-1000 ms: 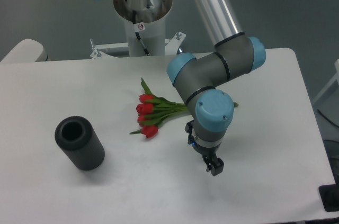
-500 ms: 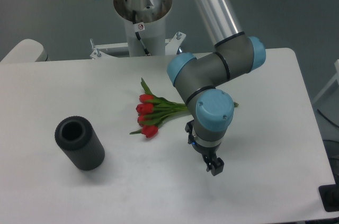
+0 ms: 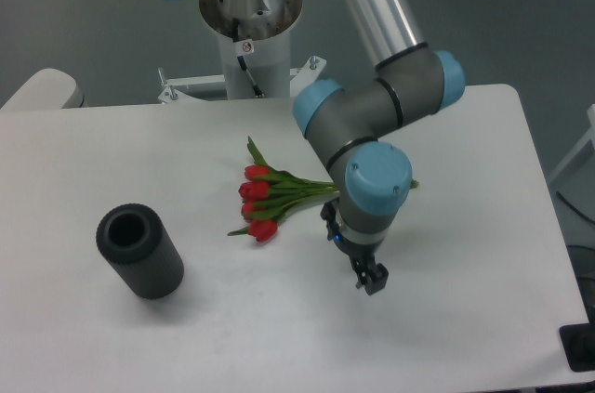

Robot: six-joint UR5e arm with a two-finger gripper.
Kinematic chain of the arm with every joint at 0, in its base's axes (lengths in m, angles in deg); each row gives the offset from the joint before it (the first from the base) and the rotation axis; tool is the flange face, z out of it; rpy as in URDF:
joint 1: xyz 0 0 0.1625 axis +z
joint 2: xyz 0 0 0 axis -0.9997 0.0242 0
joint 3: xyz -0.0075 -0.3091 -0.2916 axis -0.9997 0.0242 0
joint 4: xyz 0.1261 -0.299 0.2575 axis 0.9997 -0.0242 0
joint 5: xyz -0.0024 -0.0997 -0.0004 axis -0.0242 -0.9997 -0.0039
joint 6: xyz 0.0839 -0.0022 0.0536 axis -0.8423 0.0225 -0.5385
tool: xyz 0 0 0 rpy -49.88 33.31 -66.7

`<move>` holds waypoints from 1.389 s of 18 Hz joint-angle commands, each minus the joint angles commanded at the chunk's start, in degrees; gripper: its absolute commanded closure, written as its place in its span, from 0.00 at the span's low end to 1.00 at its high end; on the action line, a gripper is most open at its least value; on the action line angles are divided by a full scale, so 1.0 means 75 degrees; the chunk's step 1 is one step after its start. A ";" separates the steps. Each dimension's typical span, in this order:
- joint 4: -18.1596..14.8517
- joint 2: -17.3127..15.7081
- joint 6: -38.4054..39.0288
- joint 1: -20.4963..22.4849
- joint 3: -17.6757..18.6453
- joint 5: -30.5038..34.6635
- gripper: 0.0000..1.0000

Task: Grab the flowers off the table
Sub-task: 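Move the gripper over the tulip stems and lower it onto them, then close the gripper around the green tulip stems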

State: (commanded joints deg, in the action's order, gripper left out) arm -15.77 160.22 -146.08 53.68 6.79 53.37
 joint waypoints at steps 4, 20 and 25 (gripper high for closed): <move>0.0070 -0.0375 -0.0611 0.0070 0.0703 0.0047 0.00; 0.0514 -0.0798 -0.2206 0.0422 0.2321 0.0117 0.00; 0.0797 -0.0810 -0.2194 0.0445 0.2580 0.0105 0.10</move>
State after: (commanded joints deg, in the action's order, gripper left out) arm -9.79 154.15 -162.53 57.02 26.13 54.17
